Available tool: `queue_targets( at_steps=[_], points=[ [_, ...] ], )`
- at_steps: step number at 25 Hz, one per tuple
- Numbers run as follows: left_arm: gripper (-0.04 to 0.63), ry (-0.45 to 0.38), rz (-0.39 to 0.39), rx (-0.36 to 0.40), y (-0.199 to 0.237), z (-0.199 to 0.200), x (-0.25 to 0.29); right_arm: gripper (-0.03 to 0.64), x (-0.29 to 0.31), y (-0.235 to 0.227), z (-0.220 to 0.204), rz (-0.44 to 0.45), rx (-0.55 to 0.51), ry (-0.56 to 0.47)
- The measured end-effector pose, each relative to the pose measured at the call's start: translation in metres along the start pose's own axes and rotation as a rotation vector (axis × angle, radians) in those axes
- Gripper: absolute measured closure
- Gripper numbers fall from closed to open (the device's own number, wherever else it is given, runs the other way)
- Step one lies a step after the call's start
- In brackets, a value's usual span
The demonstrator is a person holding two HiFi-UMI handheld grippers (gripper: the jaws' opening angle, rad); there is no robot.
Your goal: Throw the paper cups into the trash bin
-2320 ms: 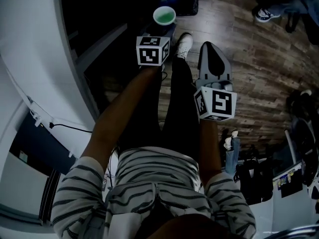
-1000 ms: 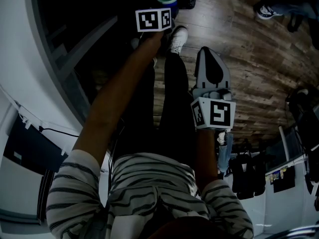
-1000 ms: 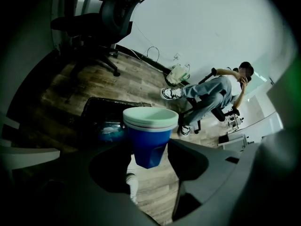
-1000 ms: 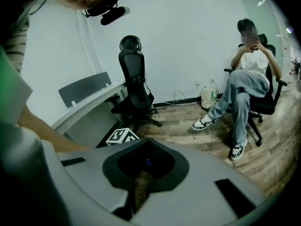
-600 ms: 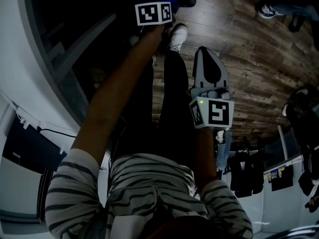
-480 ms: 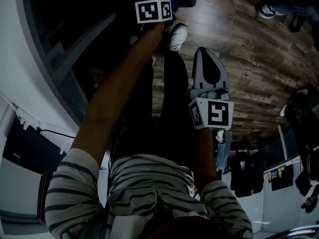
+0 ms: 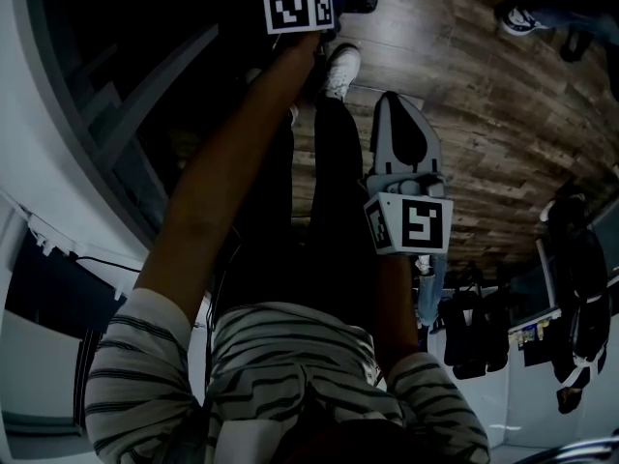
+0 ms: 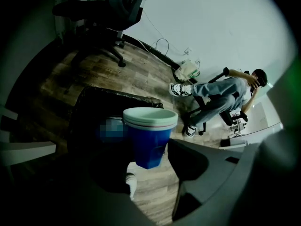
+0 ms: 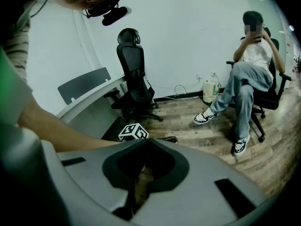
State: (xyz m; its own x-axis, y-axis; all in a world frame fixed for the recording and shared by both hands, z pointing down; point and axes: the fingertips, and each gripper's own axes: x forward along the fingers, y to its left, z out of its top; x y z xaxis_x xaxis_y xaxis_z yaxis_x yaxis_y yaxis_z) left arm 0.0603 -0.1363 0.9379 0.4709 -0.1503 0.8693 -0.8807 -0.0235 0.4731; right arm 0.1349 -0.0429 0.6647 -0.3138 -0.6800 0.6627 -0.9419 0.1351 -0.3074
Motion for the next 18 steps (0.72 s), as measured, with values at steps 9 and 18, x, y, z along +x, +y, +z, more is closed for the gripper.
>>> queue_targets(
  at_steps=[9, 18],
  points=[
    [0.342, 0.009, -0.001, -0.039, 0.003, 0.008, 0.008, 0.601, 0.001, -0.002, -0.002, 0.003, 0.006, 0.008],
    [0.341, 0.000, -0.010, -0.065, 0.006, 0.015, 0.010, 0.601, 0.000, -0.012, -0.005, -0.015, 0.027, 0.019]
  ],
)
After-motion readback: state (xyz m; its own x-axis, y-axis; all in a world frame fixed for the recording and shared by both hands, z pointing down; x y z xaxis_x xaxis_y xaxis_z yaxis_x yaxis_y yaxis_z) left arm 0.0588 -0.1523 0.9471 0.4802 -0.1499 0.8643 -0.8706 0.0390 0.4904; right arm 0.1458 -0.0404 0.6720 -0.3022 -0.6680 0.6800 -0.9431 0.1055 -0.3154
